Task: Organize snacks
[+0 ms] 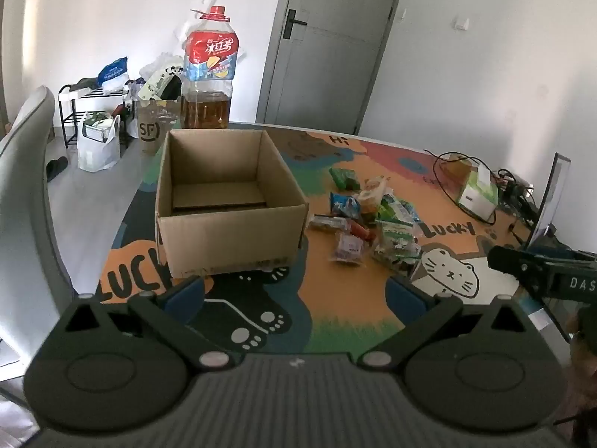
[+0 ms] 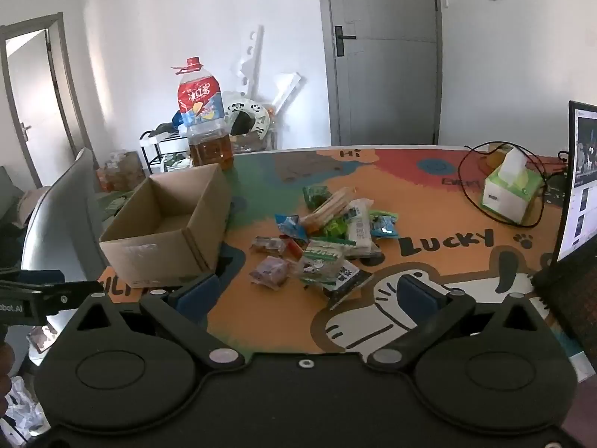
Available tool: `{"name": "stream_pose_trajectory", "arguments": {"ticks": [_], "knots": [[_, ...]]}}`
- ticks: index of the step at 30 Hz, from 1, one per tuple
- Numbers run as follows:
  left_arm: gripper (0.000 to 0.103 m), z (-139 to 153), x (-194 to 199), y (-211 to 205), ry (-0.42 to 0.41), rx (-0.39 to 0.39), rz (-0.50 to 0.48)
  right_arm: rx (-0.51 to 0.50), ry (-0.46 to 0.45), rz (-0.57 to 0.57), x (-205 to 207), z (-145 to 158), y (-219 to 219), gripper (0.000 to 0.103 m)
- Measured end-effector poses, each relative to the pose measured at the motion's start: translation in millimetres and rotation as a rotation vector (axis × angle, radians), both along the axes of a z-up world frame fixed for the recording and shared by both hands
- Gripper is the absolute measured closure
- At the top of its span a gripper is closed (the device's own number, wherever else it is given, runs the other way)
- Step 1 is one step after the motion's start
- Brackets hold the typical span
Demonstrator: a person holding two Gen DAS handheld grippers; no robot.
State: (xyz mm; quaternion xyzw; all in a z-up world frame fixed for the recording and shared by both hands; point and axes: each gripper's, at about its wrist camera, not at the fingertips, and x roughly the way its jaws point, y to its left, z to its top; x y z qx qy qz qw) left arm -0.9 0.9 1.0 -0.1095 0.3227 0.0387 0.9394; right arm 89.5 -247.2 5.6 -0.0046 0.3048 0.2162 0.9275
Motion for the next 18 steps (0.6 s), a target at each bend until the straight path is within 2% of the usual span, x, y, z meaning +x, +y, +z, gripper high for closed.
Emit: {"name": "stream_pose_trajectory", "arguments": {"ticks": [9, 10, 18], "knots": [[0.001, 0.5, 0.2, 0.4, 0.010, -0.011, 0.009, 0.025, 0.031, 0.002, -0.1, -0.5, 1.7, 0.000], [0.001, 1.6, -3.6, 0.9, 0.000, -0.009, 0.008, 0.007, 0.003, 0.007, 1.5, 2.2, -1.4, 0.000], [0.001, 6.5, -6.3, -2.3, -0.020, -0.003, 0.004, -0.001, -0.017, 0.011, -4.5, 3.0, 5.0, 0.000]]}}
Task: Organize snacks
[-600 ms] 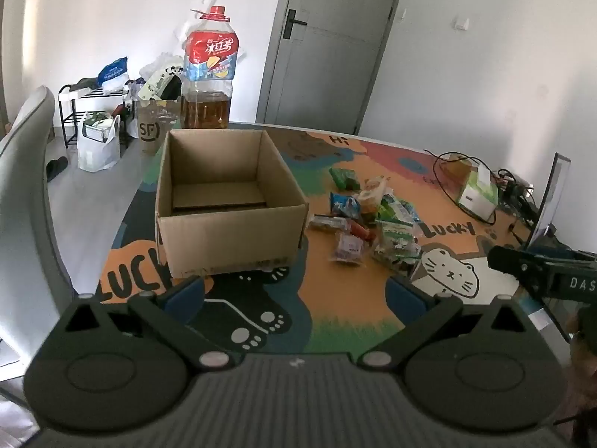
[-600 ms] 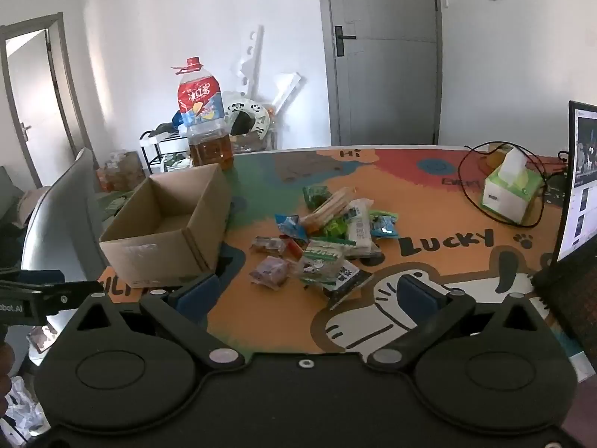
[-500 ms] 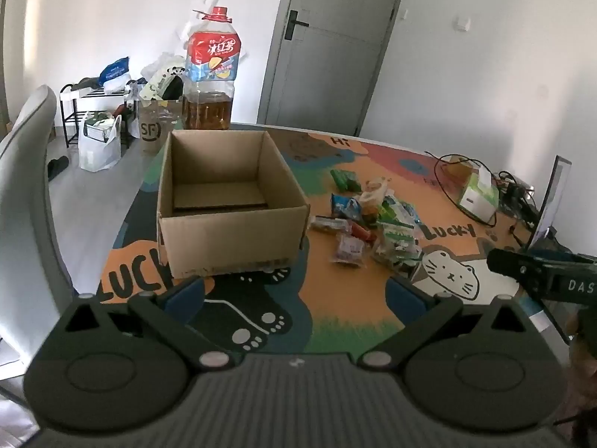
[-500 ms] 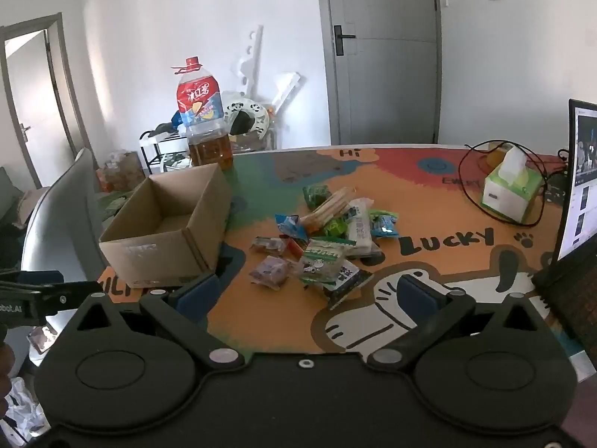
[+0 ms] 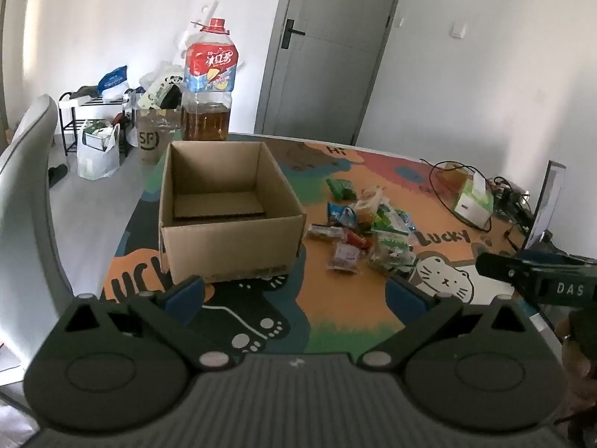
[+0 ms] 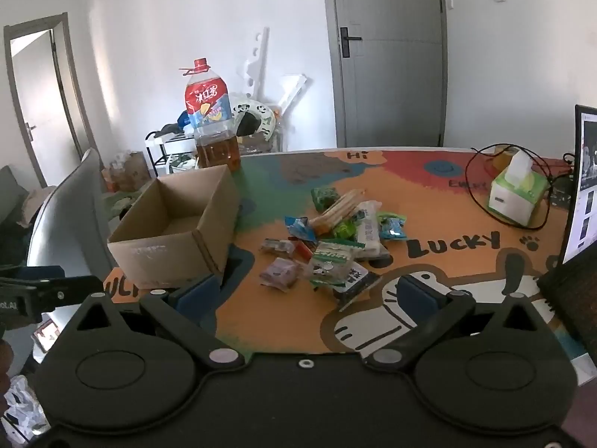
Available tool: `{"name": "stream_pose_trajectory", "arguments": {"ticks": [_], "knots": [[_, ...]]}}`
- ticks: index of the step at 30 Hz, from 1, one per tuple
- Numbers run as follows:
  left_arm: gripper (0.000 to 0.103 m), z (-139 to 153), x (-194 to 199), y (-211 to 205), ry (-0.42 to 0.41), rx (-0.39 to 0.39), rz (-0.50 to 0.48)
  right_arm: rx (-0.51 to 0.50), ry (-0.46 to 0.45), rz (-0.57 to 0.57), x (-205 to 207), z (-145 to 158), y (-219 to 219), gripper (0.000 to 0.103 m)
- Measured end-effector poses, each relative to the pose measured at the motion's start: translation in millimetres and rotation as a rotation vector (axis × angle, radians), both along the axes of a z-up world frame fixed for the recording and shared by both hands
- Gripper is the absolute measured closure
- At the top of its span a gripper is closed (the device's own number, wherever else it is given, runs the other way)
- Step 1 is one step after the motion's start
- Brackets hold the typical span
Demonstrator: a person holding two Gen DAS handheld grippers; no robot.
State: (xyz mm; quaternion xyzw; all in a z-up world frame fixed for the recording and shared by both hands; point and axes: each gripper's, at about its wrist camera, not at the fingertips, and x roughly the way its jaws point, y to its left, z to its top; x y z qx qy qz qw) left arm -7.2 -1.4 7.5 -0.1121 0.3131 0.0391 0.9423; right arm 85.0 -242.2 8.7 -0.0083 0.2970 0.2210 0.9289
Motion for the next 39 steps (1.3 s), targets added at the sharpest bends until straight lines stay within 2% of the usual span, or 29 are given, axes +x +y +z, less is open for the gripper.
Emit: {"name": "stream_pose_trajectory", "arguments": {"ticks": [39], "knots": [[0.001, -5.9, 0.5, 4.0, 0.007, -0.016, 0.012, -0.006, -0.022, 0.000, -4.7, -1.7, 2.1, 0.000]]}}
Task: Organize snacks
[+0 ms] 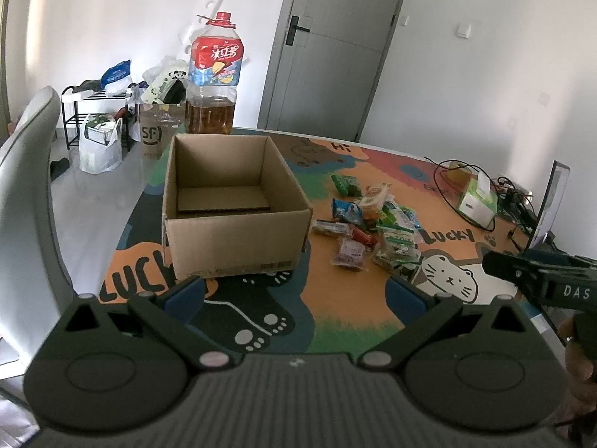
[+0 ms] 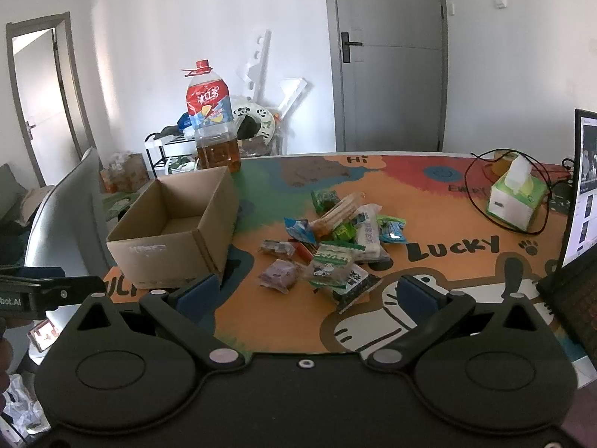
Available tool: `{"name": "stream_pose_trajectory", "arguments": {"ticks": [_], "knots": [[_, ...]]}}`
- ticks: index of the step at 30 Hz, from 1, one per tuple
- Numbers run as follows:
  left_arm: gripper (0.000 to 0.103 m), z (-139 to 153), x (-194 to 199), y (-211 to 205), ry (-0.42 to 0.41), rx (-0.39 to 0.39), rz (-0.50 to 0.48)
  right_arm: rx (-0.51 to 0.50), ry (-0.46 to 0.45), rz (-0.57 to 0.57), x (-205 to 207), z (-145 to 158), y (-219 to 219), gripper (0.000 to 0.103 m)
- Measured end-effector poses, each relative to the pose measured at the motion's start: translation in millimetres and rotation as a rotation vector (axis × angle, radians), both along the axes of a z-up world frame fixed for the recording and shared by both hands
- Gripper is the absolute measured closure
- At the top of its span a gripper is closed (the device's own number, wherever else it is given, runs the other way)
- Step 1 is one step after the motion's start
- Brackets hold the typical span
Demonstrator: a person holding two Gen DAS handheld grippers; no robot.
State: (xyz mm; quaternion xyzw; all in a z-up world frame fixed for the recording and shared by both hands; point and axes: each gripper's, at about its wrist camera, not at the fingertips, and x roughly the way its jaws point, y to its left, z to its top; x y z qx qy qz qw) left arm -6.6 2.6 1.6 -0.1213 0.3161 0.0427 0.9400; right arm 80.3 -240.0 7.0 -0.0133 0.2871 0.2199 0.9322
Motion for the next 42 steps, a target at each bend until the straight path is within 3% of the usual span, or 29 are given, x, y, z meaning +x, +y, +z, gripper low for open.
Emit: {"name": "stream_pose_trajectory", "arguments": {"ticks": [24, 37, 42], "knots": [[0.001, -2, 3, 0, 0.008, -0.011, -0.004, 0.021, -0.002, -0.005, 5, -2, -1, 0.000], [0.001, -4, 14, -6, -0.040, 0.030, -0.005, 0.065, -0.009, -0.005, 16, -14, -8, 0.000], [0.001, -12, 26, -9, -0.043, 0.013, -0.013, 0.079, -0.017, -0.021, 24, -24, -13, 0.000]]}}
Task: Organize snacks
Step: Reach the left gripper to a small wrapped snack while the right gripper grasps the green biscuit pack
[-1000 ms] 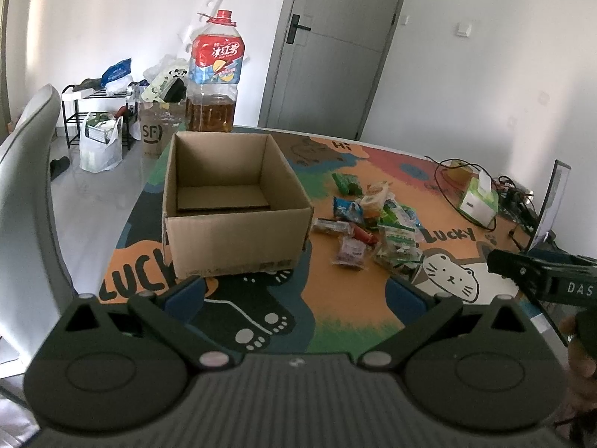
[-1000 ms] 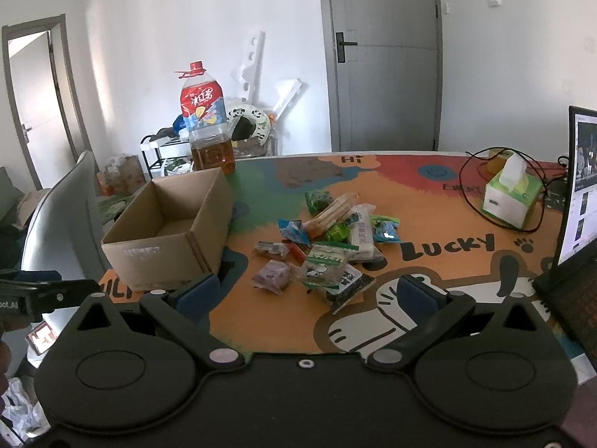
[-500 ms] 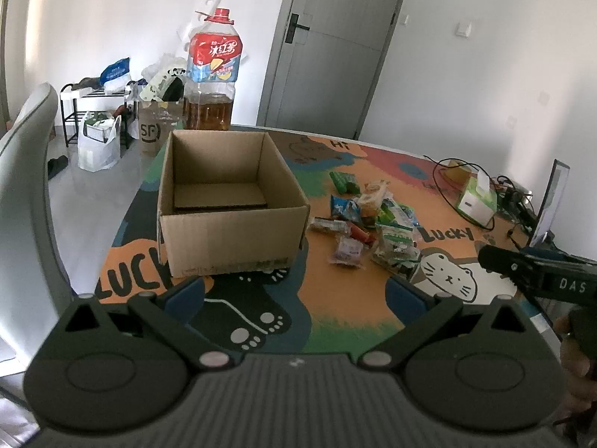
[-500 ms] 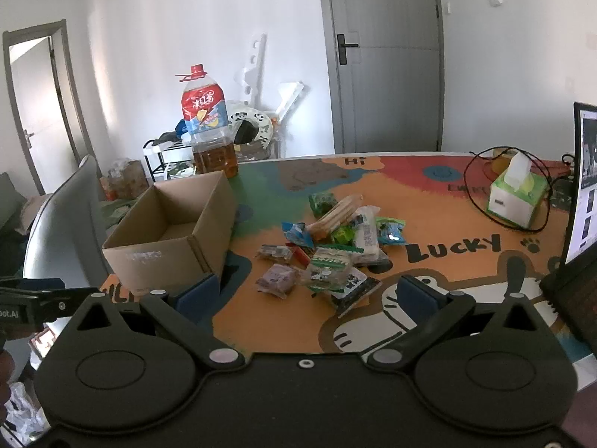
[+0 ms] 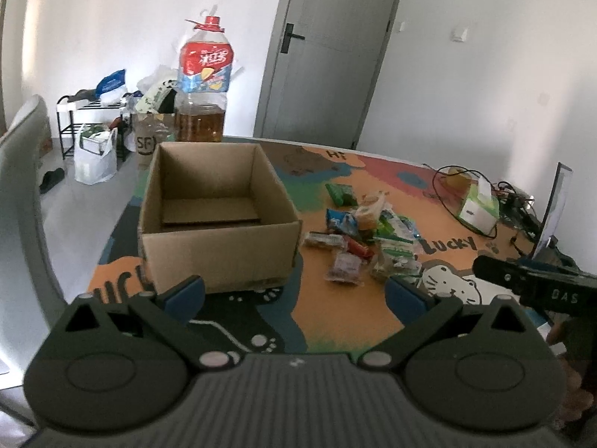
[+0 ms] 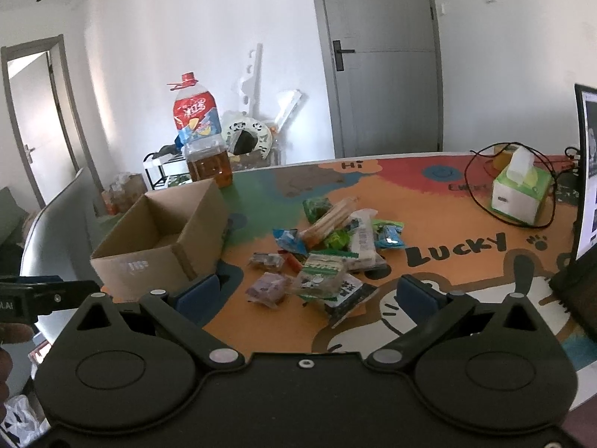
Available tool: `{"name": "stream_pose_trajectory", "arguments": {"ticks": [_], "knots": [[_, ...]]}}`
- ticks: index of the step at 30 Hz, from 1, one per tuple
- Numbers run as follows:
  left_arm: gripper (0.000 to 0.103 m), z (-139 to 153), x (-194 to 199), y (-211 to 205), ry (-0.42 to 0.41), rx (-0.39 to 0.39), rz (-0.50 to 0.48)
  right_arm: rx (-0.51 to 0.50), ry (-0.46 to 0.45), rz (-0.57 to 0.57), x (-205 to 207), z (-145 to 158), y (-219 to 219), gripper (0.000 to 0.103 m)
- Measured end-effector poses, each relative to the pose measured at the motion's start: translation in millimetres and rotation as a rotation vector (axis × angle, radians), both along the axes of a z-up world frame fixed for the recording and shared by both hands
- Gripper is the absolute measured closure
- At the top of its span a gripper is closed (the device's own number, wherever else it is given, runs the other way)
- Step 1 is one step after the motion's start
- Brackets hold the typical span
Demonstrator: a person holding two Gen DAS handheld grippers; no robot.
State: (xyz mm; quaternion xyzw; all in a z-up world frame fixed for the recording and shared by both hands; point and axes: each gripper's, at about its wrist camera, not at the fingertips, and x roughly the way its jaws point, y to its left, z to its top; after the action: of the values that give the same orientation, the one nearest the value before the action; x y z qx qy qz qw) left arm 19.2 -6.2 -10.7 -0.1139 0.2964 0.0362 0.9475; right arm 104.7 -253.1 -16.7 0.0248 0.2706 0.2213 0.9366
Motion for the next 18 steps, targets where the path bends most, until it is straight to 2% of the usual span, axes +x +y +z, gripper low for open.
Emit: {"name": "stream_pose_trajectory", "arguments": {"ticks": [5, 10, 13, 18], "knots": [[0.001, -9, 14, -3, -0.003, -0.022, -0.030, 0.014, -0.014, -0.038, 10, -13, -6, 0.000], [0.002, -14, 24, -3, -0.042, -0.054, -0.022, 0.025, -0.017, -0.044, 19, -22, -13, 0.000], [0.002, -17, 30, -8, -0.064, -0.039, -0.029, 0.036, -0.012, -0.044, 24, -28, -16, 0.000], [0.002, -30, 47, -13, -0.040, -0.055, -0.041, 0.034, -0.010, -0.021, 33, -41, -18, 0.000]]}}
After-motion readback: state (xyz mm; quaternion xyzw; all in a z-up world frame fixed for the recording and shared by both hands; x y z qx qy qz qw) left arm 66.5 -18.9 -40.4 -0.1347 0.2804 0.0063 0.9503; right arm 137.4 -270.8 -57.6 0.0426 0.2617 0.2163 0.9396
